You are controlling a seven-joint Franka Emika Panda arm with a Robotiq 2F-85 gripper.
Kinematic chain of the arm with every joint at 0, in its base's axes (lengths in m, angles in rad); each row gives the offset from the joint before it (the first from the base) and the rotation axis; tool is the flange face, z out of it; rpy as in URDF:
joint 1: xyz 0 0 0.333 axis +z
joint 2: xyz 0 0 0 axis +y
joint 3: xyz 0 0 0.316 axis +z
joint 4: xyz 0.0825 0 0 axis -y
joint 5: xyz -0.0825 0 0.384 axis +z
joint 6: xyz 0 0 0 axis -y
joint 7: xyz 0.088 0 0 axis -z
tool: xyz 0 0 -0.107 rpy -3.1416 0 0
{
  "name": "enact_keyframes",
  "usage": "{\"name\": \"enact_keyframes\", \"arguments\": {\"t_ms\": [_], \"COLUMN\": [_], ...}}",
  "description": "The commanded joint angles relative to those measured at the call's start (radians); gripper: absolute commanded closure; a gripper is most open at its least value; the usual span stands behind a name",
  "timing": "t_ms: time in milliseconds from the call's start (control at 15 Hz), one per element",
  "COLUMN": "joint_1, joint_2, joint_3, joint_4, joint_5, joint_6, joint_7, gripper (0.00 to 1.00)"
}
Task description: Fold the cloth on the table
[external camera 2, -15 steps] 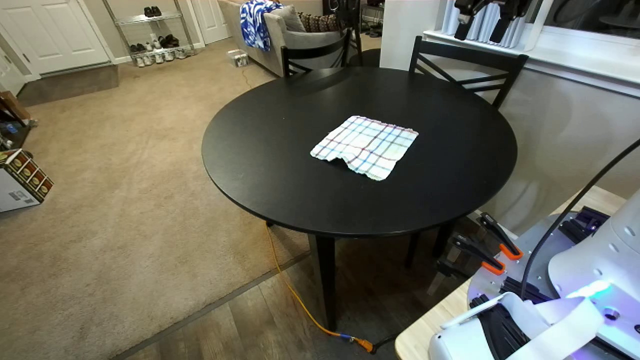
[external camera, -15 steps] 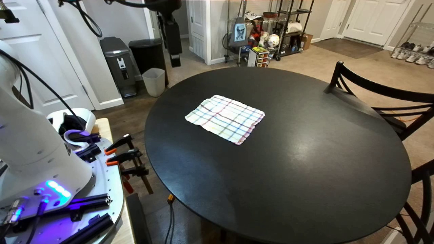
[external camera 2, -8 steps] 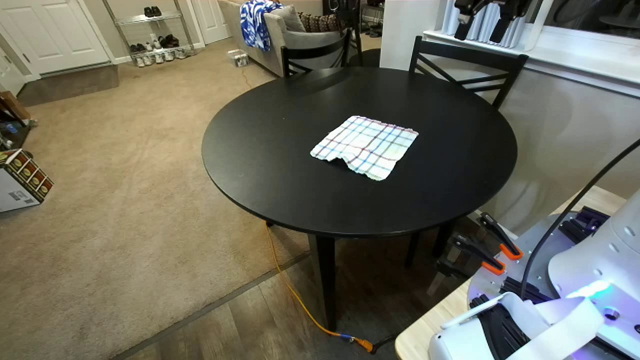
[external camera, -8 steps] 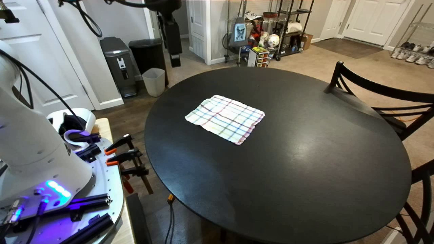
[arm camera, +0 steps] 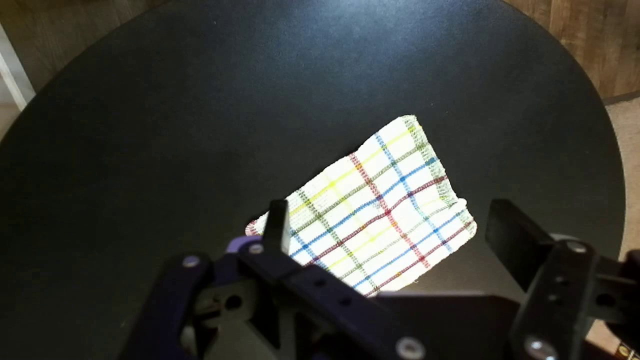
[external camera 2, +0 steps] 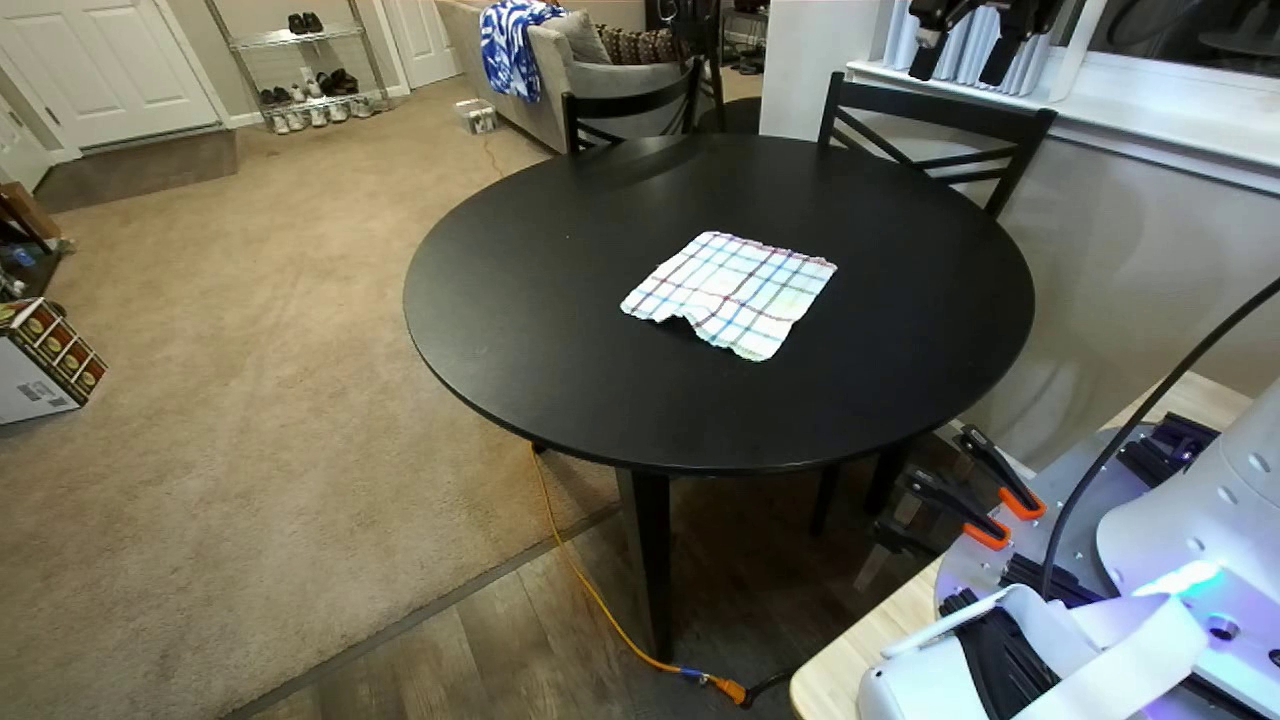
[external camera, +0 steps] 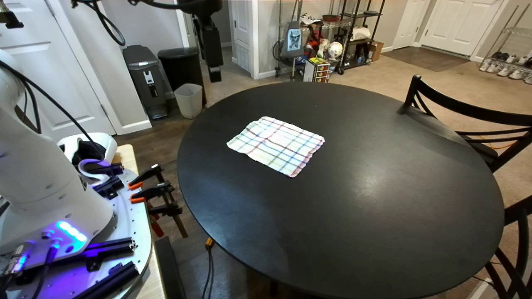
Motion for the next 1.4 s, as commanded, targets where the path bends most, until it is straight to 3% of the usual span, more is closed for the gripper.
{"name": "enact_keyframes", "arguments": {"t_ms": [0, 333, 733, 1067, 1333], "joint_1": [-0.016, -0.003, 0.076, 0.083, 0.088], "joint_2": [0.002, 0.034, 0.244, 0.432, 0.582], "joint_3": [0.014, 0.036, 0.201, 0.325, 0.338], "joint_4": [0.002, 0.003, 0.038, 0.096, 0.202], "joint_5": [0.009, 0.014, -0.011, -0.152, -0.293], "joint_6": [-0.003, 0.04, 0.334, 0.491, 0.536], "joint_7": [-0.008, 0.008, 0.093, 0.252, 0.355], "gripper": [0.0, 0.0, 0.0, 0.0, 0.0]}}
